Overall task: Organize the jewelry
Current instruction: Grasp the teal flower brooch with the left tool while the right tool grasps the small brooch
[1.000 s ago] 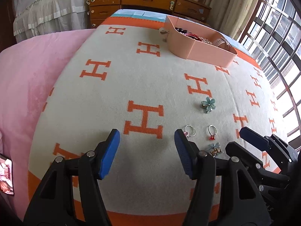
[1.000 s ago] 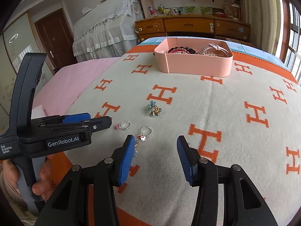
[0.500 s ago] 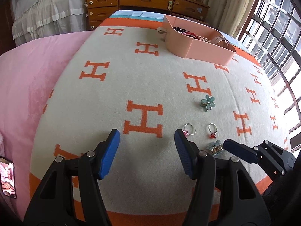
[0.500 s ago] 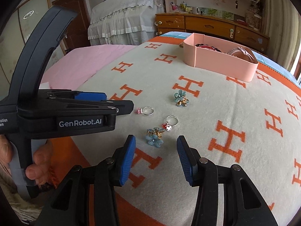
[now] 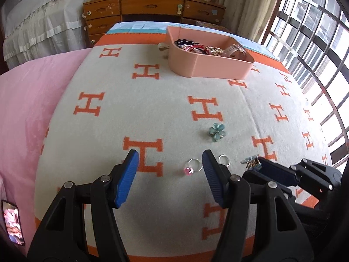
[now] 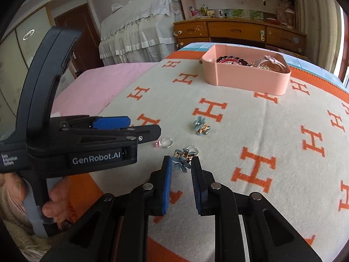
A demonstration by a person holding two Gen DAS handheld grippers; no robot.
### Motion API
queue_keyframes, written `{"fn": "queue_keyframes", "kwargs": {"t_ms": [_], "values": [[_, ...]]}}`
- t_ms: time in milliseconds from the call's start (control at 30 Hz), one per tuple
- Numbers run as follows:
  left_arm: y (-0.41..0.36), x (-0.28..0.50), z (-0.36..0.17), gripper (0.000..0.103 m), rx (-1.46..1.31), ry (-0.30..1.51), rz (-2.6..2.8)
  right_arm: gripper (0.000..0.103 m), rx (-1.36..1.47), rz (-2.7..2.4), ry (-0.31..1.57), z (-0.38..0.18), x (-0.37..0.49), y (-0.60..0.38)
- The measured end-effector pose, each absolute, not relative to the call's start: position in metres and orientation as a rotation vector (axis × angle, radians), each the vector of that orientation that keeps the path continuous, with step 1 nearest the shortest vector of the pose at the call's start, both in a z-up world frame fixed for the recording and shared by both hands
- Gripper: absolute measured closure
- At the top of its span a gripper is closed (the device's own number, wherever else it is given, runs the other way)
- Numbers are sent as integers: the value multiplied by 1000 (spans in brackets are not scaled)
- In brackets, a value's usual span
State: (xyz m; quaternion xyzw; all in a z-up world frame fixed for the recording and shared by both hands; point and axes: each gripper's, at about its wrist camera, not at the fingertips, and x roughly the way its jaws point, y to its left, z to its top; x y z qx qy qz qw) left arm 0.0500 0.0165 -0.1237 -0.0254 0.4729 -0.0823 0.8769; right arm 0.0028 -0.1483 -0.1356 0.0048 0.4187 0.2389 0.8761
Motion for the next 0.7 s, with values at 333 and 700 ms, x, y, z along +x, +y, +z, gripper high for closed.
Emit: {"fn": "queue_keyframes", "kwargs": {"t_ms": [333, 700], "values": [[-22, 79, -137, 46, 56, 1001, -339, 85, 124, 409, 906, -145, 25, -193], [-25, 94, -143, 66, 67, 1002, -351, 85, 149, 412, 925, -157, 25, -193]]}}
